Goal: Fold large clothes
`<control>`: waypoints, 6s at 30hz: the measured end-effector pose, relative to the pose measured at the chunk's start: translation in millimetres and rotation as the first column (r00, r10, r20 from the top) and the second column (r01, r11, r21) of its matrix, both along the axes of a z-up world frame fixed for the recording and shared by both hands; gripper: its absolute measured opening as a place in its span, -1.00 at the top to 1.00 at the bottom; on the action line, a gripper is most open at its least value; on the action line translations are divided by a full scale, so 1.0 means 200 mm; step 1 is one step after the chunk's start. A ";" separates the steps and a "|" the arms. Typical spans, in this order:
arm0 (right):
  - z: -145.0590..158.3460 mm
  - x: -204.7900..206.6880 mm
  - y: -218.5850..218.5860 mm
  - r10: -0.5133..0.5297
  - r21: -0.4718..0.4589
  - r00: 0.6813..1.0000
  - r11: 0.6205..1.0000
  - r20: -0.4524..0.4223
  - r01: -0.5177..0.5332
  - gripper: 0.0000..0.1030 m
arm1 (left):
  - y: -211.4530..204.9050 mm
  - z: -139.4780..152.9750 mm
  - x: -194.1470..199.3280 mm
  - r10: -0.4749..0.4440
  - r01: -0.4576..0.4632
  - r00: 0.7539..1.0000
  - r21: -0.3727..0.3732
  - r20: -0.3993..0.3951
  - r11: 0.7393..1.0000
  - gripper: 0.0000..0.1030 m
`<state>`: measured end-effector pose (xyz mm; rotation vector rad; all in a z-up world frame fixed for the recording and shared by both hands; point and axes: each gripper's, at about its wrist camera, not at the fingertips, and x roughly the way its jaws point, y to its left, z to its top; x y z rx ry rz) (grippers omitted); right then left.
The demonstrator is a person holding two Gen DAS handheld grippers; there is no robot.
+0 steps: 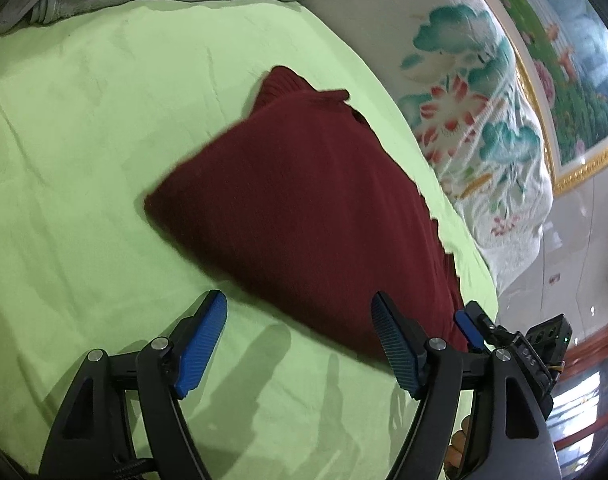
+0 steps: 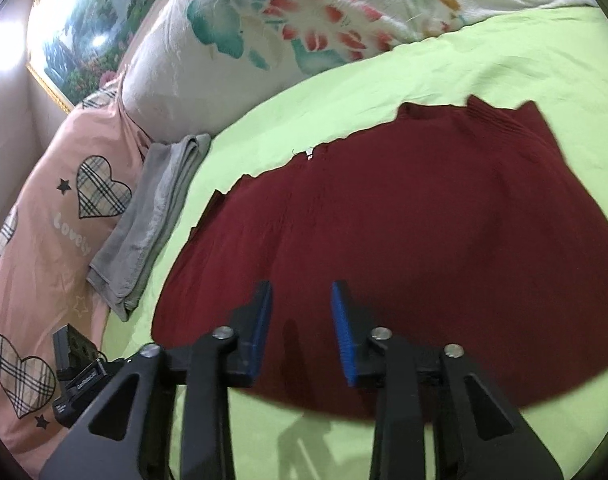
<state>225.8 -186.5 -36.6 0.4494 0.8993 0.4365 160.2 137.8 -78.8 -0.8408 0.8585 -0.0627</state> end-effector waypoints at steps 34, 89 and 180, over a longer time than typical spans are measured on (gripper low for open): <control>-0.20 0.21 -0.09 0.007 0.158 0.993 0.987 -0.115 0.011 0.70 | -0.57 0.49 0.40 -0.255 0.166 0.930 0.317 0.264 0.934 0.83; -0.13 0.38 -0.84 -0.093 0.110 0.991 0.989 -0.097 0.103 0.44 | -1.63 0.27 0.48 -0.729 0.631 0.684 0.480 0.026 0.609 0.26; -0.03 0.10 0.01 0.128 0.067 0.989 0.990 -0.077 -0.123 0.73 | -0.38 0.42 0.16 -0.416 0.335 0.900 0.404 0.130 0.851 0.06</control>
